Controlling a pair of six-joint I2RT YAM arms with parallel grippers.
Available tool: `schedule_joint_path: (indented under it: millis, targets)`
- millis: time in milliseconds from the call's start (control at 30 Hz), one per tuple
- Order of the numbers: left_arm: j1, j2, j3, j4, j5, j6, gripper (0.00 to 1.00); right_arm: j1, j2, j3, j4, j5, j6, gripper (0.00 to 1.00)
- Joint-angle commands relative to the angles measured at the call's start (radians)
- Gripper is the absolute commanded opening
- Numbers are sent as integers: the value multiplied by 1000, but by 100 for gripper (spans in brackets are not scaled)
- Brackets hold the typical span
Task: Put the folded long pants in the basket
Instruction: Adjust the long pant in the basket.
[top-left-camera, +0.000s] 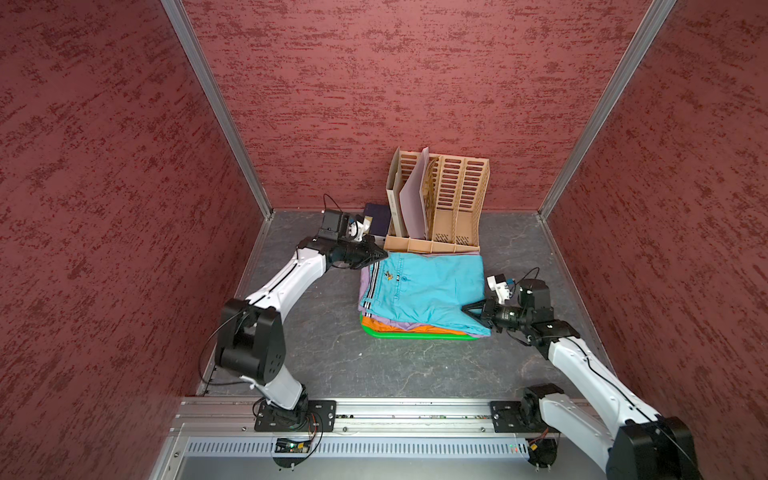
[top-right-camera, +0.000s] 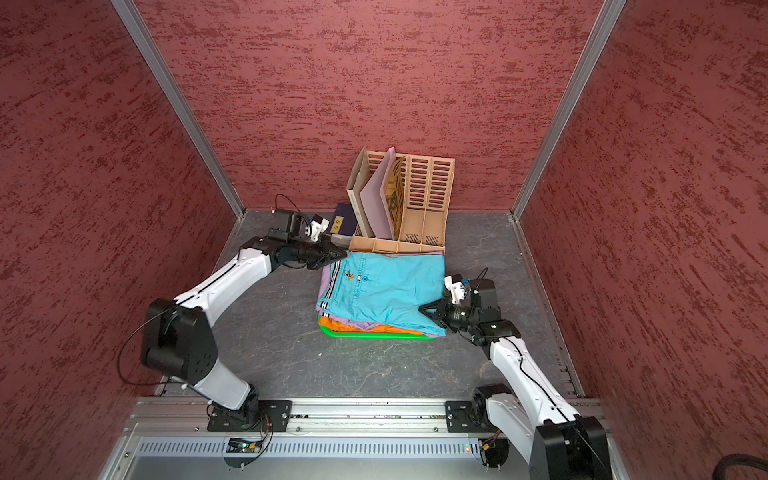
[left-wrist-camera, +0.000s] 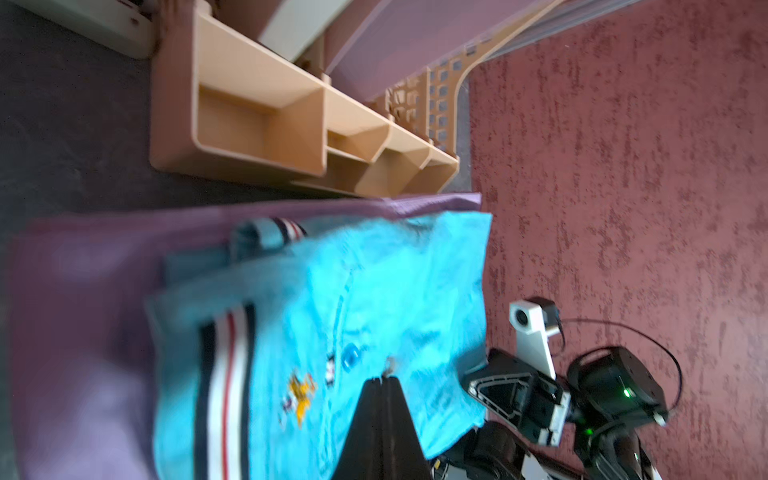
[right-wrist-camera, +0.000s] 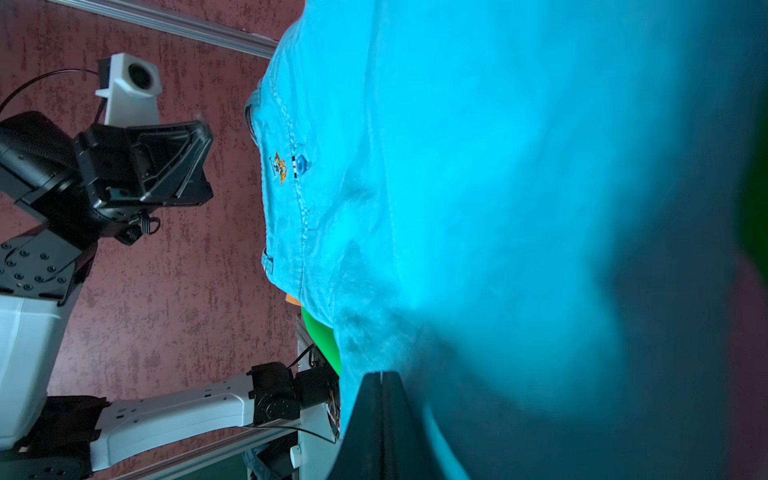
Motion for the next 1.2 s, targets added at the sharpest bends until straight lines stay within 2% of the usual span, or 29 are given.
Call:
schedule_joint_path:
  millis: [0,100,233,400,533,633,700,867,1033,1167]
  targets:
    - [-41,-73,-119,-55,16,12,6,17,-6,-6,-50,-57,-14,0]
    - [-77,-136,-233,-38,9,-4,6,16,-10,9,-196,32,-114,0]
    - [-80,-160,-344,-43,-31,-16,5,18,-11,4,-297,177,-166,0]
    - [-44,-173,-396,-83,-135,-6,4,17,-13,24,-357,346,-198,0]
    - [37,-203,-370,-149,-136,21,3,17,-11,107,-352,366,-189,0]
    - [50,-252,-305,-153,-98,40,5,17,-8,203,-291,329,-178,0]
    - [47,-249,-253,-121,-38,38,7,17,48,278,-265,305,-175,0]
    - [13,-126,-107,-22,20,11,7,18,248,385,-143,280,-118,0]
    - [8,118,64,24,67,-1,5,13,422,482,-130,391,-147,0]
    - [47,243,106,72,64,-14,3,-42,479,491,-131,446,-188,0]
